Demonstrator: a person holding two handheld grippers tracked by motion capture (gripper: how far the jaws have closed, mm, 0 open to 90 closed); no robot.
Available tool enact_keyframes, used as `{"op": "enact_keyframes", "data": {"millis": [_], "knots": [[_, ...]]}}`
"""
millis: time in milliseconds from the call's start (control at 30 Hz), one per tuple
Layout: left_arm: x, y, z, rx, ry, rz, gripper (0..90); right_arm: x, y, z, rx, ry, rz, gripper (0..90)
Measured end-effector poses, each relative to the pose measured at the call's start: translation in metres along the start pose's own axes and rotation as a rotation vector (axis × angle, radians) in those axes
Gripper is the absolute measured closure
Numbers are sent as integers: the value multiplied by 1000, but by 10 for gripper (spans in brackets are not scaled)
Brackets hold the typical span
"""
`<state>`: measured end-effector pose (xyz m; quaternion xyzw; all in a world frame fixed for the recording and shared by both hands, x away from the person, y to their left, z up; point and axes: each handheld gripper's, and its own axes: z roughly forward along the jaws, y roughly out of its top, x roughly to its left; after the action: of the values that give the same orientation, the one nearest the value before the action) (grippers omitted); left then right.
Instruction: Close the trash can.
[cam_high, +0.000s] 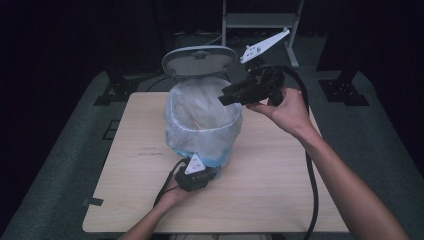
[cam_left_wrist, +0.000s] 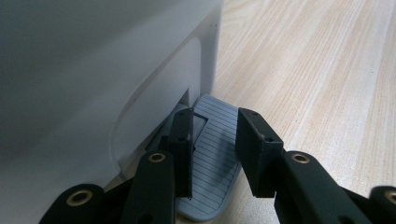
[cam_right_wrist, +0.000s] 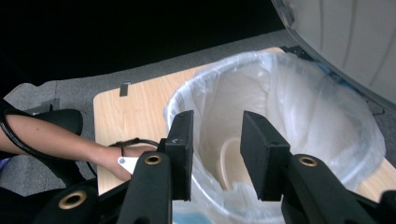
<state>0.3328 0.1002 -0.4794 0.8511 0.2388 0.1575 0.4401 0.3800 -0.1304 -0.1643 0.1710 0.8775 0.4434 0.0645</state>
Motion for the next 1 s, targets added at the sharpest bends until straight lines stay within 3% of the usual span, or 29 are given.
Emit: {"op": "enact_keyframes", "data": {"millis": [333,1000], "knots": [[0,0,0,1,-3,0,672,-7,-24,-17,-24,-29,31,622],[0,0,0,2,-5,-4,665,-28,-81,-31,-56,-65,140,564]]}}
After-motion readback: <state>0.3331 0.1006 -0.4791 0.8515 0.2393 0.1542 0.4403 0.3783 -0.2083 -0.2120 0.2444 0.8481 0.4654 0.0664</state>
